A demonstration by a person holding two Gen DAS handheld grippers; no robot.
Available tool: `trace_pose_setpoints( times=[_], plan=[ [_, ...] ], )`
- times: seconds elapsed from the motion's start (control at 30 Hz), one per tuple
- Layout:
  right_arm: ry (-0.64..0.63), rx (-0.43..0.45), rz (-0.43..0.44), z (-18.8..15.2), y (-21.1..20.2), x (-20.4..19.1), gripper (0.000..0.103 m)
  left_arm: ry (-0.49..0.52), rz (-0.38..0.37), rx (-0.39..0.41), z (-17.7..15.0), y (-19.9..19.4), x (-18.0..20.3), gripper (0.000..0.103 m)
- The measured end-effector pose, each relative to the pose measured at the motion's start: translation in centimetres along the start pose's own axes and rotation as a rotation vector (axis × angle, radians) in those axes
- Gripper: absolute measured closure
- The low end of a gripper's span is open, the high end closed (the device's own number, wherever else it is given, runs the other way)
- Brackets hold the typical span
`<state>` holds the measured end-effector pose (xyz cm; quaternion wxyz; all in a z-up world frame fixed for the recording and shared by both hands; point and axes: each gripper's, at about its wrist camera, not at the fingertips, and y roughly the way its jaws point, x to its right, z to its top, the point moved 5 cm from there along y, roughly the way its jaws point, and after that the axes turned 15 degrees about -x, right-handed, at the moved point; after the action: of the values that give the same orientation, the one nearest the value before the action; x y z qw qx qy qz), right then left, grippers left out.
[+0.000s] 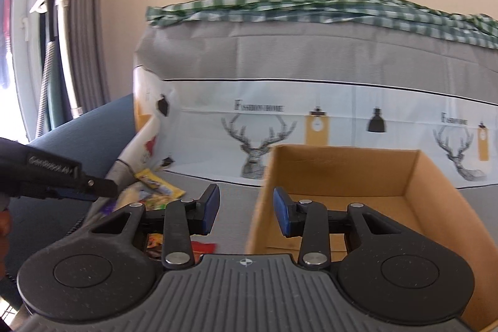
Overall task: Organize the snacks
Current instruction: 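Move both tools back to the snack pile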
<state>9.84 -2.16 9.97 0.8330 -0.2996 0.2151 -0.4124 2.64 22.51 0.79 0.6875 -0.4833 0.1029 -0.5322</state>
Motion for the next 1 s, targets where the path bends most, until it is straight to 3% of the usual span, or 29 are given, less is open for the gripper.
trace_pose_setpoints(
  times=[0.2, 0.43, 0.63, 0.73, 0.83, 0.93, 1.0],
  plan=[
    [-0.066, -0.028, 0.073, -0.6, 1.5, -4.4, 0.063, -0.062, 0.046, -0.055, -0.7, 2.4, -3.9, 0.067],
    [-0.116, -0.100, 0.113, -2.5, 4.8, -7.4, 0.063, -0.075, 0.061, -0.073, -0.2, 3.9, -4.7, 0.069],
    [-0.149, -0.186, 0.060, -4.3, 9.1, -8.3, 0.060, 0.002, 0.027, -0.107, -0.4, 5.8, -3.3, 0.069],
    [-0.142, -0.217, 0.030, -5.3, 11.2, -8.2, 0.050, 0.025, 0.010, -0.114, -0.5, 6.6, -3.1, 0.069],
    [-0.123, -0.268, -0.006, -6.1, 13.4, -8.1, 0.048, 0.023, -0.005, -0.124, -0.5, 7.4, -3.2, 0.069],
    [-0.134, -0.270, -0.047, -6.6, 15.0, -8.1, 0.039, 0.031, -0.009, -0.136, -0.6, 8.5, -3.3, 0.068],
    [-0.098, -0.330, -0.057, -7.0, 16.4, -7.6, 0.039, 0.046, -0.005, -0.150, -0.7, 9.3, -3.1, 0.068]
  ],
)
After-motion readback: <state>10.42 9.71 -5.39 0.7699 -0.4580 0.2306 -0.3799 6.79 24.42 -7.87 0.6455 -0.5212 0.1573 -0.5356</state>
